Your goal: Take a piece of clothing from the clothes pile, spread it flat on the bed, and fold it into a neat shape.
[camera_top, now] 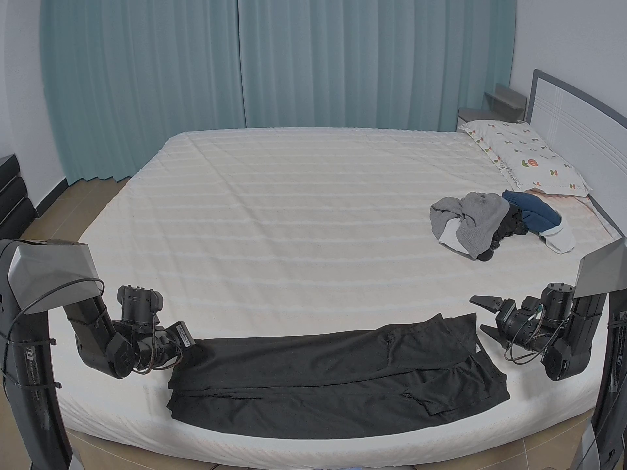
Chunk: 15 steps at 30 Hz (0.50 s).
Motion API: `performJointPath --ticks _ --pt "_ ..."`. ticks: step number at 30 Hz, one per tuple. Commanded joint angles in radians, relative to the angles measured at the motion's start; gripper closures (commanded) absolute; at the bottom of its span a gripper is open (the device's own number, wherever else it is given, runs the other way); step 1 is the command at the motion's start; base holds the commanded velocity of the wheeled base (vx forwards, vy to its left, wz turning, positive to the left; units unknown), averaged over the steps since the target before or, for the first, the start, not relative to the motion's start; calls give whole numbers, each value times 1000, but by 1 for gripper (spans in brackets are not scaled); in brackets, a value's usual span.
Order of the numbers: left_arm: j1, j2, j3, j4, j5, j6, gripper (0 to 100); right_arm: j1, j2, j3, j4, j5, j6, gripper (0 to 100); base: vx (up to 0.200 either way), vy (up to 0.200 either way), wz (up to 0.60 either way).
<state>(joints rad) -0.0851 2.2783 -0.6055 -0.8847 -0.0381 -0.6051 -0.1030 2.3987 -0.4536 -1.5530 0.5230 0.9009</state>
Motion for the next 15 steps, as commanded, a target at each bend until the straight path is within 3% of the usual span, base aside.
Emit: performJointPath --ticks 1,6,15 --pt "5 1 -16 -10 23 -27 100 0 7 -16 -7 -1 0 0 0 0 0" --pt "15 1 -33 -28 29 -81 100 0 5 -31 2 -1 -3 0 0 0 0" --pt "21 12 -37 -30 27 -91 100 12 13 -71 47 -1 -10 0 0 0 0"
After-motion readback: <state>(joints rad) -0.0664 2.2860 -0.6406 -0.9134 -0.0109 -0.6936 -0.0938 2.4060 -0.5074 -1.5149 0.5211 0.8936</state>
